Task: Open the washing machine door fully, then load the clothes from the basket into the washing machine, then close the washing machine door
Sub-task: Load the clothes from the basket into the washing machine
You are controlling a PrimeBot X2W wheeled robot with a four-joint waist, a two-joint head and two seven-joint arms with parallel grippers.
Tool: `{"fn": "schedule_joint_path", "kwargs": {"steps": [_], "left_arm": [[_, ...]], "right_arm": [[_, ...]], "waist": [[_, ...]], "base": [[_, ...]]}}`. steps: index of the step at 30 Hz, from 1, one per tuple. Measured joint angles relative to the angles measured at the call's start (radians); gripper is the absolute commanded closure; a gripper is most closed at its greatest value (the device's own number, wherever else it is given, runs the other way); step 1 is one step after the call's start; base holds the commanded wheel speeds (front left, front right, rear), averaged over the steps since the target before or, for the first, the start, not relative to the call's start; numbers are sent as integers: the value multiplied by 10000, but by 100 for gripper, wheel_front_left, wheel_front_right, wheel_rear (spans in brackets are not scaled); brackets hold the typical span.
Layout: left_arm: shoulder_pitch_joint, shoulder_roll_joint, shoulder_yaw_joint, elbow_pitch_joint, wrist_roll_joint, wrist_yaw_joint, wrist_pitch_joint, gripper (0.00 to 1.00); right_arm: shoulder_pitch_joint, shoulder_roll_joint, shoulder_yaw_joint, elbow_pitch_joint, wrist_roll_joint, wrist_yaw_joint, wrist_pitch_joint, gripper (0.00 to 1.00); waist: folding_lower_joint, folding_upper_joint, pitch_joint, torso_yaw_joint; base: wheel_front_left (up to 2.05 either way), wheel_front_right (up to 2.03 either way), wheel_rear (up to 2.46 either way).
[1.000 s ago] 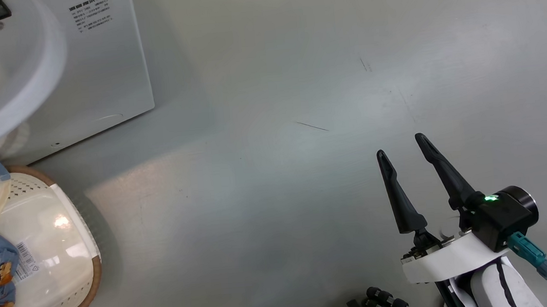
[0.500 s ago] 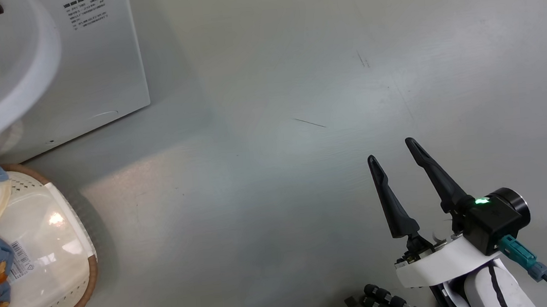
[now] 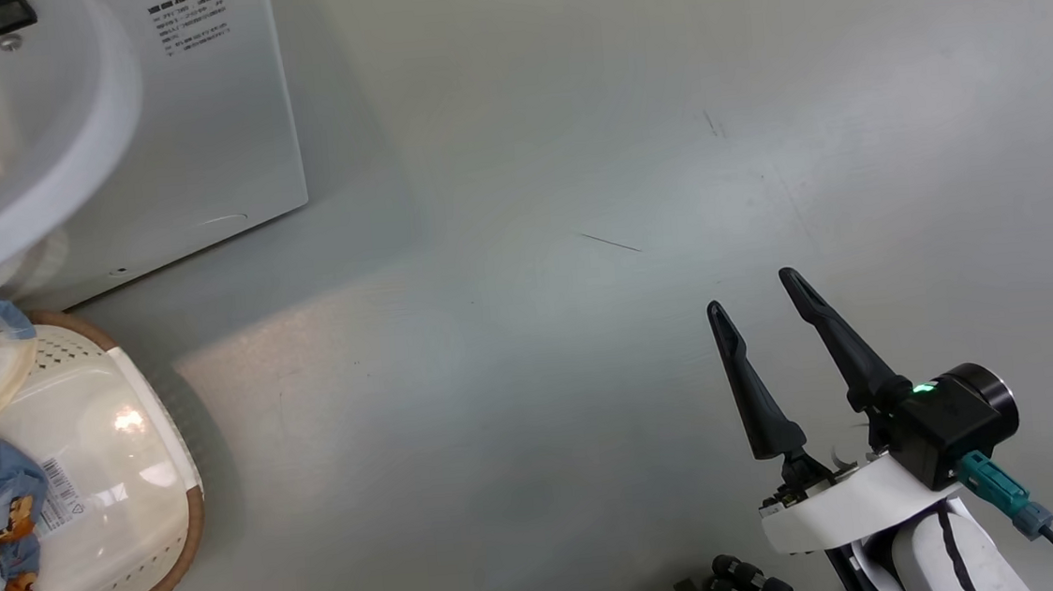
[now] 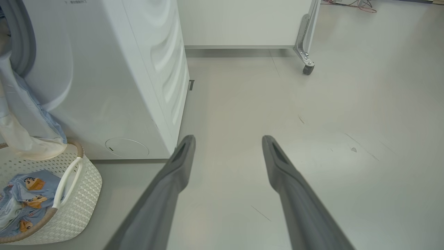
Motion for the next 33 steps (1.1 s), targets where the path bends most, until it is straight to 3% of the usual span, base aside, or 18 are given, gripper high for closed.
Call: {"fn": "schedule_joint_path", "kwargs": {"steps": [11, 33], "left_arm": [[-216, -236, -255, 673, 357, 4, -184, 0], [705, -2604, -907, 1371, 343, 140, -646, 0]], "right_arm": [[-148, -6, 33, 161, 174, -17, 0, 0], [-340, -38, -462, 556, 148, -88, 0, 0]], "waist": [[0, 0, -428, 307], [-1, 0, -1438, 1747]], "base": [[0, 0, 0], [0, 0, 0]]}}
